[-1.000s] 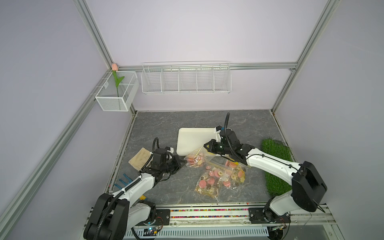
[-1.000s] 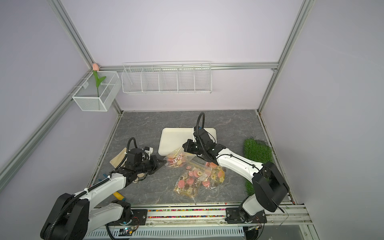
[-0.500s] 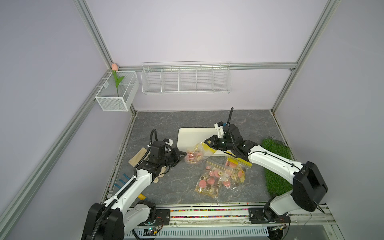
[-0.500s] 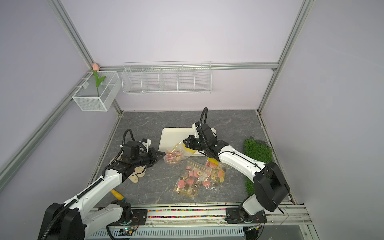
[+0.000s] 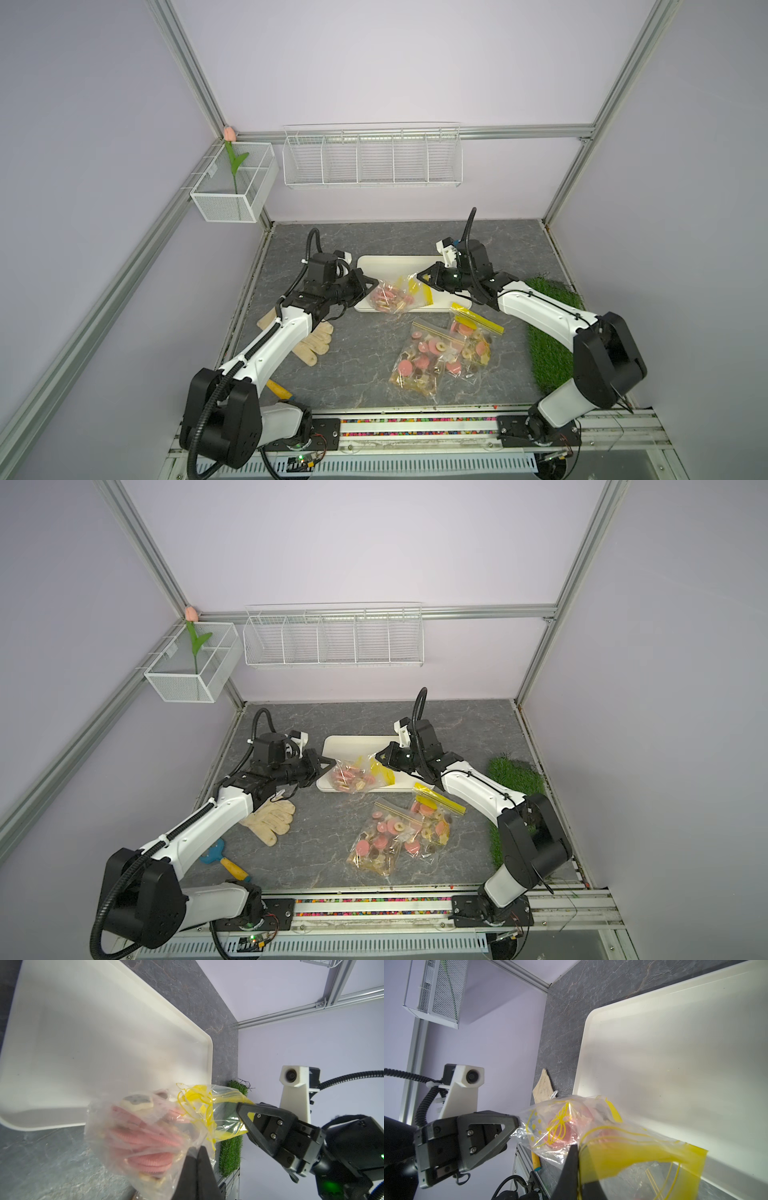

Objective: Pour cookies out of the ziploc bag
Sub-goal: 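Pour the cookies out of the ziploc bag onto the tray.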

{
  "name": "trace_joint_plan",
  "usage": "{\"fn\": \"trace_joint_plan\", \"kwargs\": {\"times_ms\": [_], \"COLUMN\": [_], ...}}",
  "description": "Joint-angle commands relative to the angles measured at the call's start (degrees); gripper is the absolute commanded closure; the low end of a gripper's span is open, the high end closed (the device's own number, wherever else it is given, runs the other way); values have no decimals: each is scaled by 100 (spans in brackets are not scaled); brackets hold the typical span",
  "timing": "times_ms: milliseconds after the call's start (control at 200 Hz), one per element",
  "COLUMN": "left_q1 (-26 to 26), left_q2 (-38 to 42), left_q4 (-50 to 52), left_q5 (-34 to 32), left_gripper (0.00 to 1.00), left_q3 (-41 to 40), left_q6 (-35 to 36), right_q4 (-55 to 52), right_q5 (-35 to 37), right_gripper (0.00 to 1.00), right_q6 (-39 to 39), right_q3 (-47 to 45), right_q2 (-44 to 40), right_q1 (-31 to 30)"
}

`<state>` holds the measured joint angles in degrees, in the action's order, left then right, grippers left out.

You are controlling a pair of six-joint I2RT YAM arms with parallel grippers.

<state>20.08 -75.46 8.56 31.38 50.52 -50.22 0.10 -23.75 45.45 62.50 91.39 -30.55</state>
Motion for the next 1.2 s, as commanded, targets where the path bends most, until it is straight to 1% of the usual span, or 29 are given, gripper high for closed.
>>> {"fn": "trace_joint_plan", "kwargs": {"times_ms": [0,110,265,460,635,865,1195], "left_q1": [72,241,463,782,910,1141,1236], "left_q2": [-346,-742,-1273,-1652,-2080,-2597,-3111], "left_q4": [-340,-378,-702,-733,-570,-219,138], "left_q5": [-27,-148,-142,-492,-606,-663,-795], "left_gripper": [100,100,100,100,100,100,100], "left_q3": [363,636,896,1346,1940,2762,3669], "left_q6": [142,297,226,349,512,781,1195], "right_q4": [253,362,488,748,1031,1368,1336], "right_q5": [-213,-216,-285,-298,-428,-362,-215], "right_gripper": [93,94,94,93,94,93,93], "right_q6": [-328,-509,-617,-559,-473,-324,-353], "right_q3": [-151,-246,-292,-513,-644,-1003,-1023], "right_q2": [62,164,387,517,692,722,777], "right_q1": [133,236,389,591,798,996,1125]}}
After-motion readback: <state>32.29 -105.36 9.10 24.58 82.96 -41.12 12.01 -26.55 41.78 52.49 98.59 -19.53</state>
